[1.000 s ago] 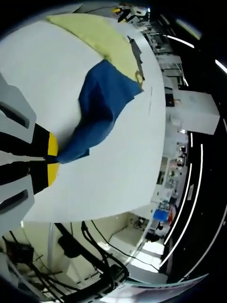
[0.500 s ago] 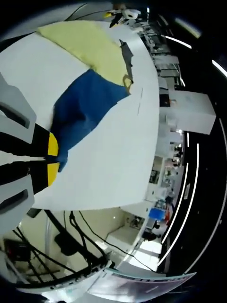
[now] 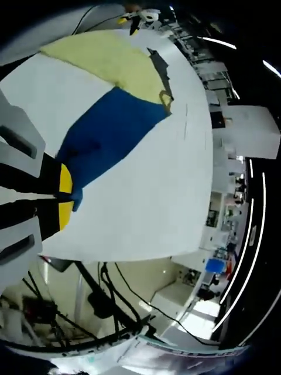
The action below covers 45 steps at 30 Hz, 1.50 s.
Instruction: Fold the garment on the visible template until the final outline fits inside the template.
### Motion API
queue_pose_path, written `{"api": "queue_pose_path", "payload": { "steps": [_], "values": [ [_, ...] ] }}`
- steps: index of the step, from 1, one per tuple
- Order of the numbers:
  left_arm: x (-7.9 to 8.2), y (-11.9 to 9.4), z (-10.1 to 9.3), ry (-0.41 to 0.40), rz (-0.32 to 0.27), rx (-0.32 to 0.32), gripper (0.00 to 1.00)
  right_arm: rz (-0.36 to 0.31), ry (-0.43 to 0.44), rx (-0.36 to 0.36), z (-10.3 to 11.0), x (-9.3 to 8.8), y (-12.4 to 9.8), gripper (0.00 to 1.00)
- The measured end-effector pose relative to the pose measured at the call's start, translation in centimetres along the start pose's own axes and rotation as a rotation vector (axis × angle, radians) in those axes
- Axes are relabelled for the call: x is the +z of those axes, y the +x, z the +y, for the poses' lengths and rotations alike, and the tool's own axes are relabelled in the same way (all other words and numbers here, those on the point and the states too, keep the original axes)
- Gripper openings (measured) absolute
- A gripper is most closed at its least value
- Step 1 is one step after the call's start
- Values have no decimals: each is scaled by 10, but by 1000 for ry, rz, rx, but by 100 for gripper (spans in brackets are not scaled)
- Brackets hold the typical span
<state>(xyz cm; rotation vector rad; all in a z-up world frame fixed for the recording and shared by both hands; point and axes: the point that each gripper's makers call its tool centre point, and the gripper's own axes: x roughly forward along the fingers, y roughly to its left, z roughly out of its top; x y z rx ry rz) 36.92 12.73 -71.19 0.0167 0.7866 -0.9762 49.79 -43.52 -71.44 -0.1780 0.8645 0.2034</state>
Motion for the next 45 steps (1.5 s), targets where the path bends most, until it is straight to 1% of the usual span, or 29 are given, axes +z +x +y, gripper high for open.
{"api": "queue_pose_path", "payload": {
  "steps": [1, 2, 4, 5, 6, 7, 8, 9, 10, 11, 13, 15, 18, 22, 24, 25, 27, 28, 31, 33, 35, 40, 43, 45],
  "values": [
    [0, 0, 0, 1, 0, 0, 54, 0, 3, 1, 0, 0, 4, 0],
    [0, 0, 0, 1, 1, 0, 54, 14, 20, 5, -1, -2, 10, 0],
    [-2, -2, 0, -1, 2, 3, 54, 17, 22, -5, -3, -4, 16, 0],
    [-3, -3, 0, -2, 3, 5, 54, 19, 24, -6, -4, -4, 17, 0],
    [-4, -4, 1, -6, 3, 9, 54, 36, 39, -11, -7, -8, 21, 0],
    [-5, -5, 1, -7, 3, 11, 54, 35, 38, -13, -7, -9, 21, 0],
    [-6, -6, 1, -10, 2, 15, 54, 38, 41, -18, -8, -10, 23, 1],
    [-6, -7, 2, -12, 1, 17, 54, 36, 48, -22, -9, -11, 23, 8],
    [-7, -7, 2, -13, 0, 20, 54, 20, 60, -28, -10, -10, 22, 12],
    [-7, -8, 2, -17, 0, 22, 54, 12, 68, -31, -11, -10, 22, 13],
    [-8, -8, 3, -19, 0, 24, 54, -14, 62, -37, -11, -8, 19, 12],
    [-8, -8, 3, -19, 1, 27, 54, -55, 68, -75, -17, -5, 15, 16],
    [-8, -7, 4, -19, 3, 26, 54, -85, 87, -95, -22, -6, 8, 18],
    [-6, -5, 4, -16, 4, 25, 54, -90, 112, -108, -26, -16, 2, 20],
    [-5, -4, 4, -15, 3, 24, 53, -95, 144, -119, -29, -23, -1, 21],
    [-5, -4, 4, -15, 2, 23, 53, -103, 182, -125, -30, -27, -3, 22],
    [-4, -3, 3, -13, 2, 22, 53, -115, 236, -119, -29, -35, -4, 22],
    [-4, -3, 3, -14, 2, 21, 53, -114, 249, -117, -28, -39, -4, 22],
    [-5, -2, 3, -16, 3, 21, 53, -94, 256, -105, -21, -53, -1, 20],
    [-5, -2, 4, -17, 4, 23, 53, -95, 269, -95, -17, -57, 1, 19],
    [-5, -2, 4, -18, 4, 23, 53, -120, 314, -74, -13, -57, 4, 19],
    [-4, -2, 4, -20, 5, 23, 53, -132, 339, -64, -11, -57, 10, 20],
    [-3, -1, 4, -17, 4, 23, 53, -164, 381, -49, -11, -51, 11, 19],
    [-2, -2, 5, -18, 5, 24, 53, -159, 375, -55, -12, -50, 12, 17]
  ]
}}
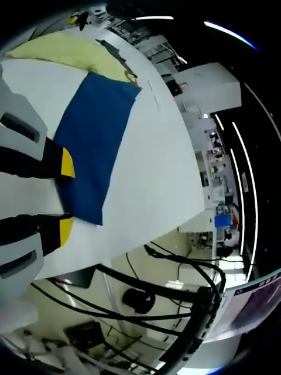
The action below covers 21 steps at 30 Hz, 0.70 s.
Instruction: Fold the garment on the visible template until the final outline fits inside the template.
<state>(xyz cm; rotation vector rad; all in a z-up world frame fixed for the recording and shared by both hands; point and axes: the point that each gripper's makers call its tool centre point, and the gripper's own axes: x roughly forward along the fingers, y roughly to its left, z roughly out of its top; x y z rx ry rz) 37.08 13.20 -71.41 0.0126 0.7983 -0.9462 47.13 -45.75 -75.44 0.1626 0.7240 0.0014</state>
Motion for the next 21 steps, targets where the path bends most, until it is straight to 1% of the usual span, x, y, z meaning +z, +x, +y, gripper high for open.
{"api": "queue_pose_path", "payload": {
  "steps": [3, 9, 13, 15, 21],
  "values": [
    [0, -1, 1, 0, 2, 3, 53, 23, -12, -10, -3, -3, 3, 15],
    [0, -1, 2, 1, 3, 5, 53, 33, -44, -16, -3, -5, 6, 9],
    [1, 0, 3, 7, 1, 7, 54, 47, -80, -14, -1, -5, 7, 4],
    [1, 0, 3, 10, 1, 8, 54, 50, -106, -16, -1, -3, 6, 0],
    [2, -1, 4, 20, -4, 19, 56, 63, -124, -12, 0, 0, 5, 0]
  ]
}}
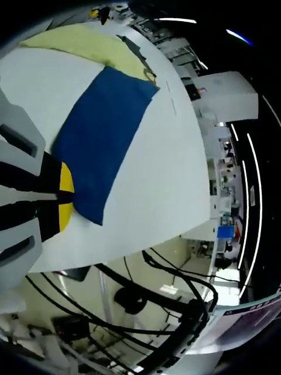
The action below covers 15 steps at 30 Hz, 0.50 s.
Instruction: Fold the garment on the visible template until the final outline fits inside the template.
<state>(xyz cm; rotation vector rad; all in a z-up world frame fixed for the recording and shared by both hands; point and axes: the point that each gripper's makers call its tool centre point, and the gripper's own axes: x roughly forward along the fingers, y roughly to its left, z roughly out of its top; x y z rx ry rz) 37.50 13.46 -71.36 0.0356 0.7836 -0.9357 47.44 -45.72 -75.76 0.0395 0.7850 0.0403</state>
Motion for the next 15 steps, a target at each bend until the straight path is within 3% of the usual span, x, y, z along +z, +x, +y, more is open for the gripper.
{"api": "queue_pose_path", "payload": {
  "steps": [15],
  "values": [
    [0, 0, -1, 41, 8, 12, 65, 3, -13, 18, 7, 13, -13, 0]
  ]
}}
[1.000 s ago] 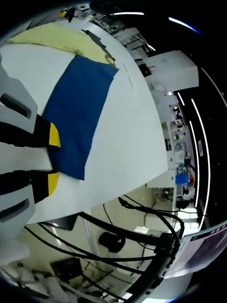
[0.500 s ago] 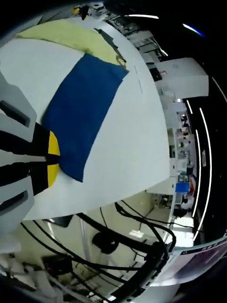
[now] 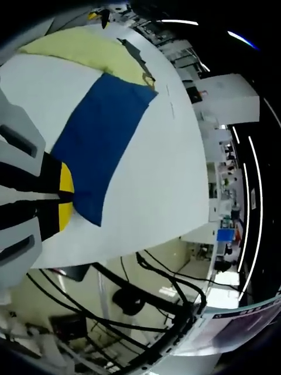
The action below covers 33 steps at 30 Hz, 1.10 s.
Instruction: Fold the garment on the visible template until the final outline fits inside the template.
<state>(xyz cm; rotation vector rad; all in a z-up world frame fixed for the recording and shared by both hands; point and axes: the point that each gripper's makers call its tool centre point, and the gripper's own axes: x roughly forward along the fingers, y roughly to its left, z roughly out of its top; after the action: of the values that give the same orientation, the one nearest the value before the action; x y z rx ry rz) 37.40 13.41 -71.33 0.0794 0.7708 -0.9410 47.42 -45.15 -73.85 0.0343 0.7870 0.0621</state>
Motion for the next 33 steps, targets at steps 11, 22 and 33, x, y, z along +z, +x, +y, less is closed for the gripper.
{"api": "queue_pose_path", "payload": {
  "steps": [11, 22, 33],
  "values": [
    [0, -6, 2, 34, -2, 21, 70, -5, -8, 24, 13, 12, -10, 0],
    [0, -15, 4, 99, -12, 40, 73, -5, -3, 35, 30, 23, -20, 0],
    [0, -21, 5, 107, -44, 34, 74, 7, 13, 53, 48, 34, -28, 0]
  ]
}}
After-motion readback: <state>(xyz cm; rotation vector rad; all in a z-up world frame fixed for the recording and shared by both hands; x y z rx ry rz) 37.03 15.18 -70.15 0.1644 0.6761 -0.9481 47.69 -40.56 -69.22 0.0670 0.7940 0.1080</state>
